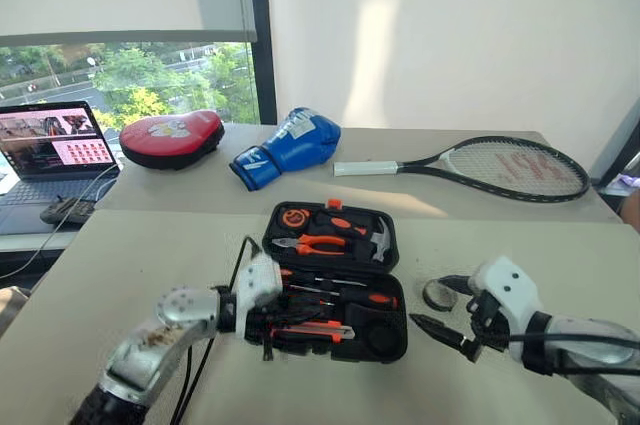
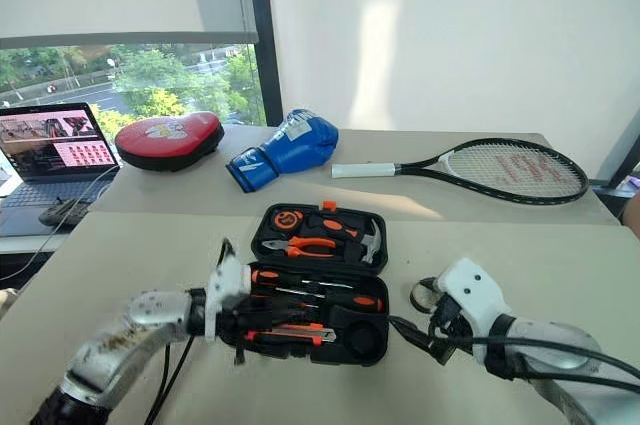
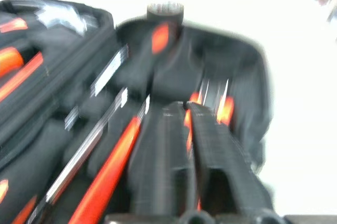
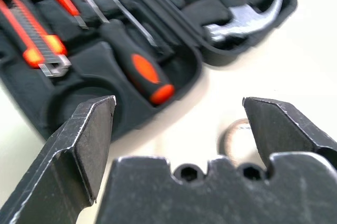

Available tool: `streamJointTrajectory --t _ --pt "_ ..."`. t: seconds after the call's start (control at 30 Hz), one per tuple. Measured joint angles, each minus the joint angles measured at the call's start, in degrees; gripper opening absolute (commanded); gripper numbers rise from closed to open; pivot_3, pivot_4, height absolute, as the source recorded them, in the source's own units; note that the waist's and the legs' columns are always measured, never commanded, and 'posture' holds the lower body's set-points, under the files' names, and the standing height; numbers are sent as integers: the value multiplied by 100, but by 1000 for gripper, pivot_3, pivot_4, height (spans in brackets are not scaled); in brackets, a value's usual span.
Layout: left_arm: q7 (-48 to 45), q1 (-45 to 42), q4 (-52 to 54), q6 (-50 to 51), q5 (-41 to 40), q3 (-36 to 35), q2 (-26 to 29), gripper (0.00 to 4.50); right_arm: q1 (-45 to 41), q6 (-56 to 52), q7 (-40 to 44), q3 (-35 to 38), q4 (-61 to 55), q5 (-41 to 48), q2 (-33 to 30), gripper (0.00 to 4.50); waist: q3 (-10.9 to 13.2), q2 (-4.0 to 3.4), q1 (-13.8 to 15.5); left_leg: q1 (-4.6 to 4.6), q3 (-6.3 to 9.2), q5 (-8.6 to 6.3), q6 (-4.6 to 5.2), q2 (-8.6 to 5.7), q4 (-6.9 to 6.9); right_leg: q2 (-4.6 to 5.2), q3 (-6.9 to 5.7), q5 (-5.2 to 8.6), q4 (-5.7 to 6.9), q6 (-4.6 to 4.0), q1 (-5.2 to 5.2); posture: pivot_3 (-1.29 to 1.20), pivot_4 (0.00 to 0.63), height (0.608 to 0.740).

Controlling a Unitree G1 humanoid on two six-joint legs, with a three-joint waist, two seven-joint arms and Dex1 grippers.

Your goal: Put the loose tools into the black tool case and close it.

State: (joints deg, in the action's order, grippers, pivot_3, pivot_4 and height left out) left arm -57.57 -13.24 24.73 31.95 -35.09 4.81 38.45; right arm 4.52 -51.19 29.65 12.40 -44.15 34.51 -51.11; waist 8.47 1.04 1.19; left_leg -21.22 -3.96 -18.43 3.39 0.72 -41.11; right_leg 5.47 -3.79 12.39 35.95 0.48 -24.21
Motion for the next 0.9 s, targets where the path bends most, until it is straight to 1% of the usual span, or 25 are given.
streamJointTrajectory --t 0.03,0.07,0.13,0.17,0.23,0.3,0.33,0.37,0.47,0.5,0.53,0.57,0.63,0.73,0.8,0.9 --pt "-50 -17 175 370 -488 -338 246 2236 -93 -99 11 -105 197 -84 -126 4500 0 -2 -31 4 -3 1 -2 -1 6 -3 4 1 -2 0 -1 0 150 740" --pt "-65 -18 283 586 -756 -537 403 2631 -125 -171 23 -191 351 -162 -234 4500 0 -4 -47 6 -4 3 -6 -2 8 -4 5 1 -3 0 0 0 150 740" --pt "-48 12 528 876 -1144 -752 549 3377 -212 -231 82 -368 603 -270 -344 4500 0 -3 -50 5 -4 6 -11 -2 9 -8 5 2 -7 1 0 0 150 740" --pt "-10 78 702 1013 -1346 -840 623 3808 -376 -254 133 -528 740 -306 -356 4500 1 -1 -60 5 -5 19 -33 -2 8 -12 7 2 -8 2 0 0 150 740" --pt "133 210 1083 1221 -1705 -980 700 4430 -674 -270 237 -788 975 -361 -353 4500 2 0 -64 4 -6 30 -53 -3 10 -11 12 2 -12 2 0 0 150 740" --pt "331 374 1386 1332 -1946 -1123 754 4430 -989 -272 328 -1093 1223 -466 -349 4500 3 1 -61 4 -6 30 -53 -2 11 -12 12 3 -13 2 0 0 150 740" --pt "446 451 1558 1366 -2045 -1151 761 4500 -1091 -269 389 -1222 1325 -537 -347 3997 3 1 -57 4 -6 30 -53 -3 11 -12 13 3 -14 1 0 0 150 740" --pt "580 526 1713 1401 -2108 -1172 758 4500 -1187 -269 419 -1348 1437 -601 -320 3877 3 1 -48 5 -5 30 -52 -3 13 -12 13 3 -15 1 2 0 150 740" --pt "1075 724 2108 1458 -2183 -1156 676 4500 -1446 -183 532 -1774 1799 -863 -238 2838 4 2 -19 3 -5 30 -52 -8 12 -10 15 3 -13 1 3 0 150 740" --pt "1219 768 2184 1459 -2217 -1159 668 4500 -1478 -149 590 -1891 1911 -971 -244 2557 4 2 -10 3 -5 30 -52 -8 11 -10 15 2 -13 0 3 0 150 740" --pt "1332 786 2217 1458 -2246 -1159 659 4500 -1487 -111 664 -1943 2010 -1042 -245 2010 4 2 0 3 -5 30 -52 -9 10 -9 15 2 -12 0 3 0 150 740" --pt "1370 788 2216 1458 -2249 -1160 660 4500 -1495 -92 691 -1951 2012 -1062 -246 1764 3 2 0 3 -5 30 -52 -10 11 -10 16 2 -12 0 3 0 150 740" --pt "1431 847 2181 1425 -2191 -1163 660 4500 -1514 -27 831 -1951 2031 -1087 -297 1081 3 2 -8 4 -5 30 -52 -10 11 -11 16 2 -11 -1 3 0 150 740" --pt "1508 920 2024 1244 -1883 -1154 579 4500 -1514 53 1063 -1826 2001 -1068 -382 167 3 1 -12 4 -5 30 -52 -10 12 -12 15 2 -11 -1 2 0 150 740" --pt "1530 1003 1741 930 -1558 -1145 380 4500 -1555 21 1251 -1570 1792 -832 -389 79 4 -1 -12 5 -5 28 -48 -9 14 -13 15 2 -11 -2 1 0 150 740" --pt "1213 1110 1270 784 -1323 -1128 546 4500 -1964 -393 1581 -1256 1120 -126 -460 79 6 -2 -52 6 -4 13 -23 -1 17 -21 14 1 -8 -7 -4 0 150 740"
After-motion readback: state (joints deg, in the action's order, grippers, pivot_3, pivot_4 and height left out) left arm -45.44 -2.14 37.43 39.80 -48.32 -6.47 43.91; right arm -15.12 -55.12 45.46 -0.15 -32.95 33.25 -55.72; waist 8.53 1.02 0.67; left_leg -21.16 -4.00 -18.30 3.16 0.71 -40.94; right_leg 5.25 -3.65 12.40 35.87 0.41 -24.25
